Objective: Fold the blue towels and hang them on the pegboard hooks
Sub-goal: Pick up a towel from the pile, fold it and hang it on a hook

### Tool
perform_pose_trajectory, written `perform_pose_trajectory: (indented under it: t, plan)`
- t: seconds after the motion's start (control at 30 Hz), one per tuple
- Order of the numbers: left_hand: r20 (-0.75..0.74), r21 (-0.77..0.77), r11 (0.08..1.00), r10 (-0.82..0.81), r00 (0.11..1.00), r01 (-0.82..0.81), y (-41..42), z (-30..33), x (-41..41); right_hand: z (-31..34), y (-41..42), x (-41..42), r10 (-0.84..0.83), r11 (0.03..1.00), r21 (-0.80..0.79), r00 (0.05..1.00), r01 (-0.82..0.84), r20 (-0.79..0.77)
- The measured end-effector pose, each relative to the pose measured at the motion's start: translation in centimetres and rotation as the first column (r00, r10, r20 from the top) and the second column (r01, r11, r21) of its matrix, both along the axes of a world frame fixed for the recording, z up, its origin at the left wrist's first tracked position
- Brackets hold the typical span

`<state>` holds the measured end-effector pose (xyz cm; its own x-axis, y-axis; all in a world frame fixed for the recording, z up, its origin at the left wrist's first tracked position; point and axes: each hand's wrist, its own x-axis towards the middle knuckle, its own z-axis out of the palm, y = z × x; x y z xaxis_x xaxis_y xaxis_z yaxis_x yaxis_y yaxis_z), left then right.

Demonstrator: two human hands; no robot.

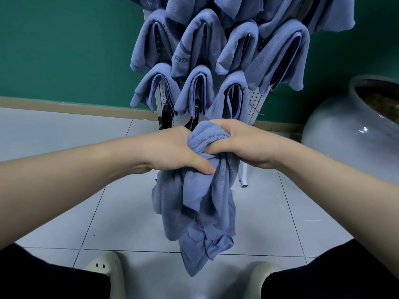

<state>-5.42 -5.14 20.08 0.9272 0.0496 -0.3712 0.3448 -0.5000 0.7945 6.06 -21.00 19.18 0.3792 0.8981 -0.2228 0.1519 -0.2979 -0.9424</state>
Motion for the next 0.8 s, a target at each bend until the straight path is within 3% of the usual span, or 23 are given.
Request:
perform_pose_trajectory:
  t: [0.1,0.2,0.33,0.4,0.53,0.67,0.8]
  plan:
    - [-0.007,-0.182,0.983,0.019,1.000,-0.020,0.3,0.1,-0.3,0.0,-0.4,0.8,-0.062,0.997,-0.033,0.996,0.064,0.066]
    - [0.012,-0.381,0.914,0.157,0.987,-0.141,0.4,0.3,-0.2,0.4,-0.9,1.4,-0.200,0.979,-0.007,0.970,0.203,0.138]
    - [0.053,-0.539,0.796,0.359,0.932,-0.276,0.9,0.6,0.4,1.3,-1.5,1.6,-0.462,0.887,0.158,0.826,0.434,0.322]
    - [0.083,-0.574,0.758,0.429,0.900,-0.309,1.2,0.6,0.6,2.0,-1.6,1.0,-0.447,0.892,0.097,0.828,0.441,0.340]
    - [0.133,-0.614,0.718,0.503,0.854,-0.328,1.2,0.6,0.9,1.7,-0.9,-1.3,-0.241,0.957,-0.112,0.948,0.268,0.209]
    - [0.183,-0.566,0.757,0.502,0.845,-0.327,0.6,0.3,1.0,0.4,-0.2,-2.2,-0.237,0.969,-0.044,0.962,0.244,0.133]
    - [0.204,-0.534,0.790,0.465,0.862,-0.300,0.5,0.3,0.9,-0.6,0.4,-2.1,-0.355,0.931,0.129,0.927,0.341,0.119]
